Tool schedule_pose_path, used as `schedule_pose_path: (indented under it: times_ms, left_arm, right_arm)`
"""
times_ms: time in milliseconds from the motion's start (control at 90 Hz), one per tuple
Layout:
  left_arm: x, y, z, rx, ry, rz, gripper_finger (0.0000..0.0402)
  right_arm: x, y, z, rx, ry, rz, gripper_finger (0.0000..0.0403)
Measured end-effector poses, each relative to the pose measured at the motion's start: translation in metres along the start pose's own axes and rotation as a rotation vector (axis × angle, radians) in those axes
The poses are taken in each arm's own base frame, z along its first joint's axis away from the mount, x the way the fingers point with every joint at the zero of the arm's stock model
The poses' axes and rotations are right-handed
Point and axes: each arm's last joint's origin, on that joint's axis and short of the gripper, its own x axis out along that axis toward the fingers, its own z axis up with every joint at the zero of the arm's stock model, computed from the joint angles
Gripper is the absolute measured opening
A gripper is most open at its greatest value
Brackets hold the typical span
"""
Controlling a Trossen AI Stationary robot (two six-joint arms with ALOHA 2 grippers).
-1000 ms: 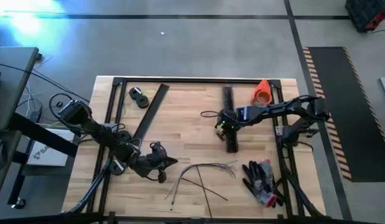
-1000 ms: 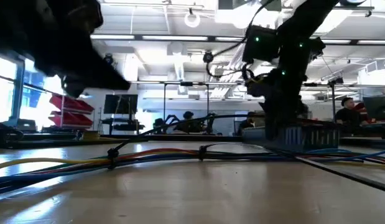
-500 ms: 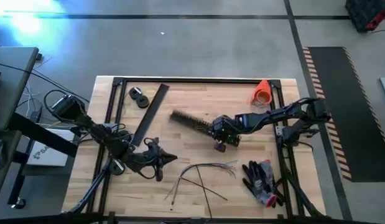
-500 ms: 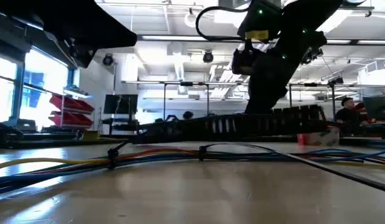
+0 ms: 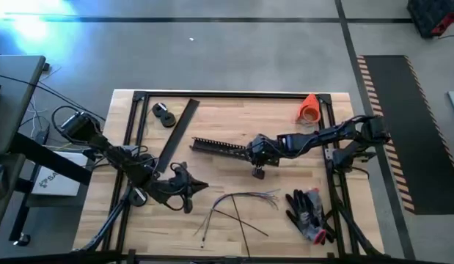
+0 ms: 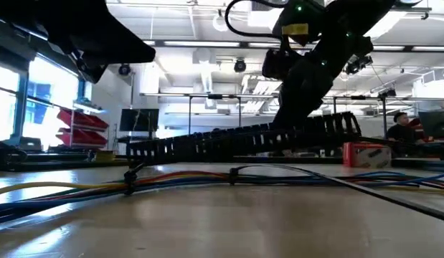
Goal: Ziptie cables
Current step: Insert the zip tied cables into the black cable duct
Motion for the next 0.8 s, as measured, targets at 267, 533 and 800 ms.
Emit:
schedule_pose_path:
  times_ms: [267, 533, 800]
  left_arm:
    - [-0.005, -0.015, -0.002, -0.035, 0.174, -0.170, 0.0011]
    - [-0.015, -0.063, 0.011, -0.134, 0.413, -0.081, 0.0006]
    - [0.012, -0.093, -0.018, -0.330, 0.527, 0.008, 0.0049]
  right_arm:
    - [-0.006, 0.002, 0.017, -0.082, -0.048, -0.016, 0.0158]
    - [-0.026, 0.048, 0.046, -0.172, -0.131, -0.051, 0.0206]
    - [-0.041, 0.115, 0.027, -0.183, -0.201, -0.145, 0.0181]
